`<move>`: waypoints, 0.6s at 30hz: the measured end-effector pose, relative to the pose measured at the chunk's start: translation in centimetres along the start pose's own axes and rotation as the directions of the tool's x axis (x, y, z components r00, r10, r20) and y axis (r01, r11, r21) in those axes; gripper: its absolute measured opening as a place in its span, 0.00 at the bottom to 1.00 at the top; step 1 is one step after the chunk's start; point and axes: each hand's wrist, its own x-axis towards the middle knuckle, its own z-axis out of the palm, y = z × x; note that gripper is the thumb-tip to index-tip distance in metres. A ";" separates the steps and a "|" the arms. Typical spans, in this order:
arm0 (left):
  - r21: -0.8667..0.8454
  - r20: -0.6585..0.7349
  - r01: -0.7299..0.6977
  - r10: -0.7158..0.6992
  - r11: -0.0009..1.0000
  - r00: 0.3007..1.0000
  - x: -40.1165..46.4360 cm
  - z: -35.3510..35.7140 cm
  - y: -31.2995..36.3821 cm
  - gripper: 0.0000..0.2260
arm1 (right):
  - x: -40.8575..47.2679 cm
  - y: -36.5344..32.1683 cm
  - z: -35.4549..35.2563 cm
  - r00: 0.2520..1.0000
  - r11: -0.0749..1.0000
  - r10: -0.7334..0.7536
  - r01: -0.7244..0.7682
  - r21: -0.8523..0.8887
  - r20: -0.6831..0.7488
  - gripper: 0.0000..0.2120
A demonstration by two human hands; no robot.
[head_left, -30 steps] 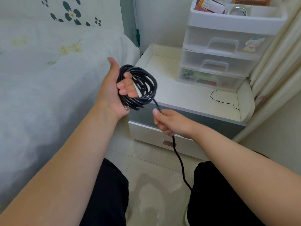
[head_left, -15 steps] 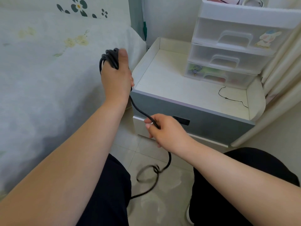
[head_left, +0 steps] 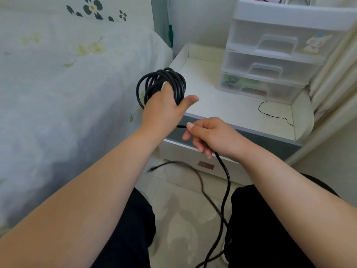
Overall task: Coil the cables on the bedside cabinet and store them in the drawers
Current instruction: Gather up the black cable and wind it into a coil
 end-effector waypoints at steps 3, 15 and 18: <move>0.073 0.081 -0.114 0.108 0.991 0.991 -0.5 0.6 0.5 0.24 | -0.2 0.1 -0.7 1.000 0.985 0.025 -0.027 0.173 0.014 0.18; -0.271 0.488 0.006 0.133 0.962 0.863 -0.6 0.9 0.7 0.45 | -0.4 0.4 -4.1 1.000 0.918 -0.014 0.003 0.397 0.025 0.15; -0.323 0.547 0.029 0.162 0.946 0.821 -0.4 0.4 1.2 0.35 | -0.1 0.5 -4.6 0.999 0.921 -0.031 0.021 0.389 0.018 0.17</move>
